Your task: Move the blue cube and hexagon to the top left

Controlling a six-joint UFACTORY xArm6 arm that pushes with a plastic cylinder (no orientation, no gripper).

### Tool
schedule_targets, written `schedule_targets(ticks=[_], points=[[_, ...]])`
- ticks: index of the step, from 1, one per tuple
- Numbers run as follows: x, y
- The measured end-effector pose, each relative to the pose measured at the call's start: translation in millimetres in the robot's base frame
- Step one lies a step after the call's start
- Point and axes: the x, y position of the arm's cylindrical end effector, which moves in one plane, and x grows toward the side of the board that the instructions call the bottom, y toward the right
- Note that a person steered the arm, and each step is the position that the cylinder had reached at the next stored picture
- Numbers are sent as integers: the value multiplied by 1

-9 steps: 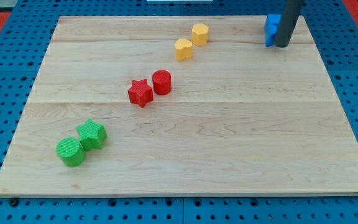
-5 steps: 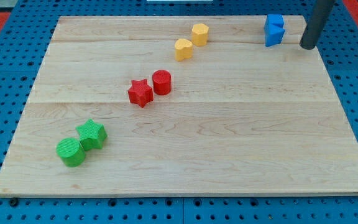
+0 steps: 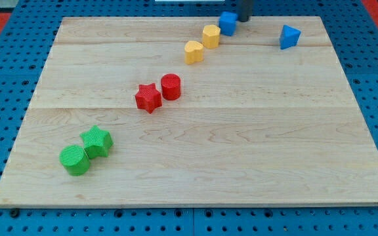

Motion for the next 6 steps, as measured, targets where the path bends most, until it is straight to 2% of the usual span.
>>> schedule_targets(ticks=[1,3,4,5,6], points=[[29,-101],[45,-51],[65,5],[86,-5],[79,-120]])
